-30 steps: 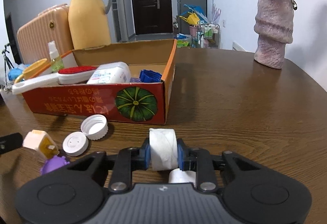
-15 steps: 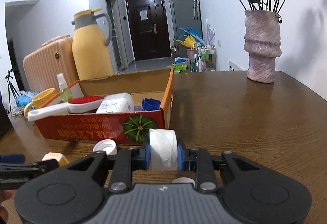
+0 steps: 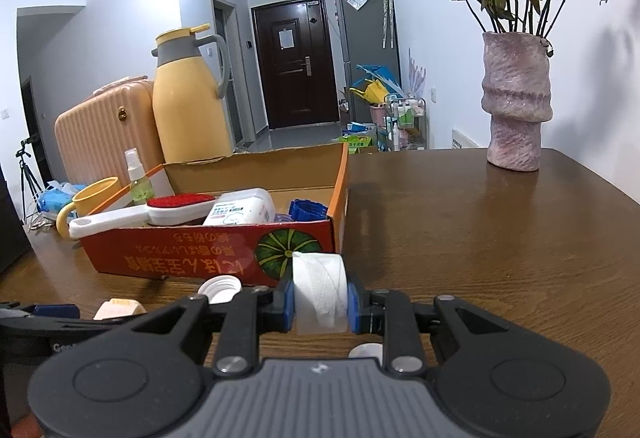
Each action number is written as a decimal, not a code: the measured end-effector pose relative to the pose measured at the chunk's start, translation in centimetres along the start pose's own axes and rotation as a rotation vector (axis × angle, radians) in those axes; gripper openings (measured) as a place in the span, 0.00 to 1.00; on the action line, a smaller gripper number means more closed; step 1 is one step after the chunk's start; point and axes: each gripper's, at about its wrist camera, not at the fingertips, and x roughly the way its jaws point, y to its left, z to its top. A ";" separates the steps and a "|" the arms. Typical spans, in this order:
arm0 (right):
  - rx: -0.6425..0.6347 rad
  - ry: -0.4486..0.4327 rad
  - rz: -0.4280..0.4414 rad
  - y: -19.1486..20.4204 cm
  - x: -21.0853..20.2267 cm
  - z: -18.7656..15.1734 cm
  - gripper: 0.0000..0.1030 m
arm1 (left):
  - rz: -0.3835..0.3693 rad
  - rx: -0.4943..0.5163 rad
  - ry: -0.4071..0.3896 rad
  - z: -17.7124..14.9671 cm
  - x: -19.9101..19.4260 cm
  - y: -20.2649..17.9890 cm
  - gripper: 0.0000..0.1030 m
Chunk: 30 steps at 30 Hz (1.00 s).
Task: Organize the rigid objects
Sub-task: 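Grasp the beige square plug with the left gripper, then carry the beige plug with the left gripper while the right carries the white roll to the box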
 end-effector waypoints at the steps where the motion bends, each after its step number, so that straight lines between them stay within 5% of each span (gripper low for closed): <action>1: -0.002 0.001 0.000 0.0 0.0 0.0 0.23 | -0.002 0.000 -0.001 0.0 0.0 0.0 1.00; 10: -0.003 0.009 -0.008 0.3 0.2 -0.3 0.23 | -0.030 -0.015 0.032 -0.1 0.8 0.4 0.73; 14: -0.003 0.013 -0.011 0.3 0.3 -0.4 0.23 | -0.063 -0.017 0.040 -0.3 0.9 0.4 0.52; 30: 0.009 -0.008 -0.021 0.3 0.0 -0.8 0.23 | -0.110 -0.005 -0.004 -0.2 -0.4 0.6 0.50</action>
